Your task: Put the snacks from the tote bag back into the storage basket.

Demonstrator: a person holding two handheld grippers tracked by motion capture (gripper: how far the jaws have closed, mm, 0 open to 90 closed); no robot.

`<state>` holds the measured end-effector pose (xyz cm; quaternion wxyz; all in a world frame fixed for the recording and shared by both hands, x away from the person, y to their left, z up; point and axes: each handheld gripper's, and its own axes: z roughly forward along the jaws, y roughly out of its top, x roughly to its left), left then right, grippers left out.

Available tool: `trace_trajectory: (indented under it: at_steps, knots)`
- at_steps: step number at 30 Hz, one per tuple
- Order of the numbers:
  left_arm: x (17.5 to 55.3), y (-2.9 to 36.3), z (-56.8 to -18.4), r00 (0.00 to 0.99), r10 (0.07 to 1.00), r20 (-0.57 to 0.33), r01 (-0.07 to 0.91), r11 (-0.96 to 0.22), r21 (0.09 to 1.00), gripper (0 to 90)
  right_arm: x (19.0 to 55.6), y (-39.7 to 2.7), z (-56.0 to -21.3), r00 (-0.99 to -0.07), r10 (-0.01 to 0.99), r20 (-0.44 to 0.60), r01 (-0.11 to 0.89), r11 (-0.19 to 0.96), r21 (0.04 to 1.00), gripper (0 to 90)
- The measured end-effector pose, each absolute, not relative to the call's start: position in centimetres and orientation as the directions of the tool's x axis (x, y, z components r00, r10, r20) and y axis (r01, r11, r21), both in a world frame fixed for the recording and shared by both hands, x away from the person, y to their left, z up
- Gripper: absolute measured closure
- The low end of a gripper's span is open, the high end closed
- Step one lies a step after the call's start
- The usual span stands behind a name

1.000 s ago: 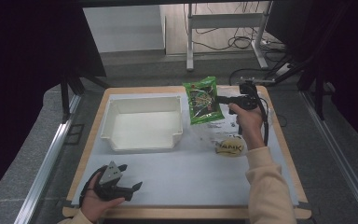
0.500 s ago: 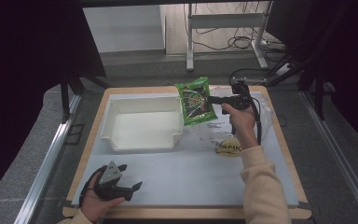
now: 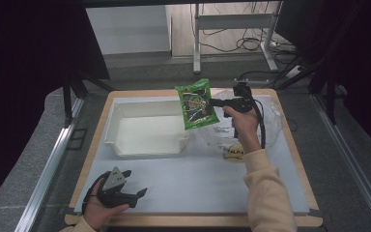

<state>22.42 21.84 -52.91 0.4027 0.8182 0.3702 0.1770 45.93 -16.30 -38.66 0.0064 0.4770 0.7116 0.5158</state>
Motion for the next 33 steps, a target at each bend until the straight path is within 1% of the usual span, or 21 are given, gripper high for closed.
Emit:
trace_trajectory:
  at_steps: [13, 27, 33]
  knots:
    - [22.4, 21.8, -52.9, 0.664, 0.748, -0.007, 0.461, -0.401, 0.792, 14.1, 46.2, -14.6, -39.0, -0.552, 0.68, 0.482, 0.672, 0.021, 0.74, 90.0]
    - [22.4, 21.8, -52.9, 0.668, 0.744, -0.008, 0.461, -0.406, 0.789, 14.1, 46.3, -12.3, -39.2, -0.58, 0.65, 0.491, 0.673, 0.043, 0.738, 90.0]
    - [22.4, 21.8, -52.9, 0.667, 0.745, -0.01, 0.462, -0.403, 0.79, 14.1, 46.4, -11.6, -39.6, -0.584, 0.63, 0.512, 0.681, 0.038, 0.731, 90.0]
